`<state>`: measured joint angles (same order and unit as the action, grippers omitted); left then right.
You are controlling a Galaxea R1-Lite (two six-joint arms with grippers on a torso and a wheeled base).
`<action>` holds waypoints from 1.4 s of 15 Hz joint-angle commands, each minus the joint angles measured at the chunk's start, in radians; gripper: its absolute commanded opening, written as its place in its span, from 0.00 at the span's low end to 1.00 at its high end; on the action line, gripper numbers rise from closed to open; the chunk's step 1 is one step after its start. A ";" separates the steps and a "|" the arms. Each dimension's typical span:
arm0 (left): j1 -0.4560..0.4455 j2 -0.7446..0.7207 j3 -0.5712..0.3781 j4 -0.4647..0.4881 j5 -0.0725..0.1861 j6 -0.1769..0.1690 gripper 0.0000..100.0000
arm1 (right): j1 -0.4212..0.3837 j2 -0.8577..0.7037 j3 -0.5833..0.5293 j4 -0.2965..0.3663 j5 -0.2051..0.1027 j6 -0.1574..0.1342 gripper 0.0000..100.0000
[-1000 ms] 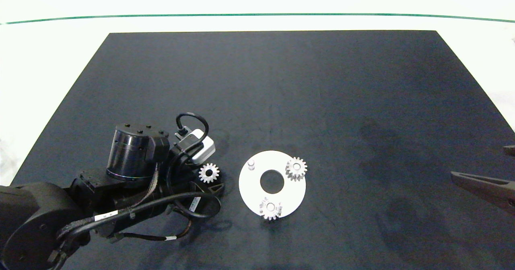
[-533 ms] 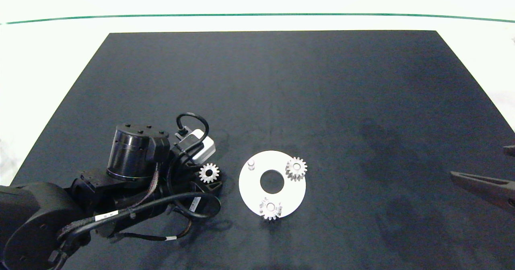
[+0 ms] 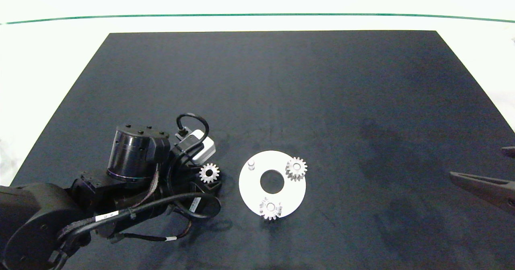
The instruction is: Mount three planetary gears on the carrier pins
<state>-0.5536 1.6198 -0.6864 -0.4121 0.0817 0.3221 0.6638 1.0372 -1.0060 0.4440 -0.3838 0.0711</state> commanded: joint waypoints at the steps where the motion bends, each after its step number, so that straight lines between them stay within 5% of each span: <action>1: -0.002 0.002 0.001 -0.002 0.001 0.002 0.28 | 0.000 0.001 0.012 0.002 -0.001 0.001 1.00; 13: -0.088 -0.143 -0.010 0.059 0.003 0.009 0.22 | 0.000 -0.009 0.023 0.002 -0.001 0.001 1.00; 15: -0.126 -0.143 -0.016 0.059 0.024 0.011 0.22 | -0.001 -0.011 0.023 0.002 -0.001 0.001 1.00; 21: -0.173 -0.086 -0.059 0.065 0.029 0.014 0.22 | -0.003 -0.023 0.033 0.002 -0.001 0.001 1.00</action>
<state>-0.7177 1.5111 -0.7332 -0.3462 0.1100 0.3343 0.6619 1.0160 -0.9747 0.4440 -0.3828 0.0715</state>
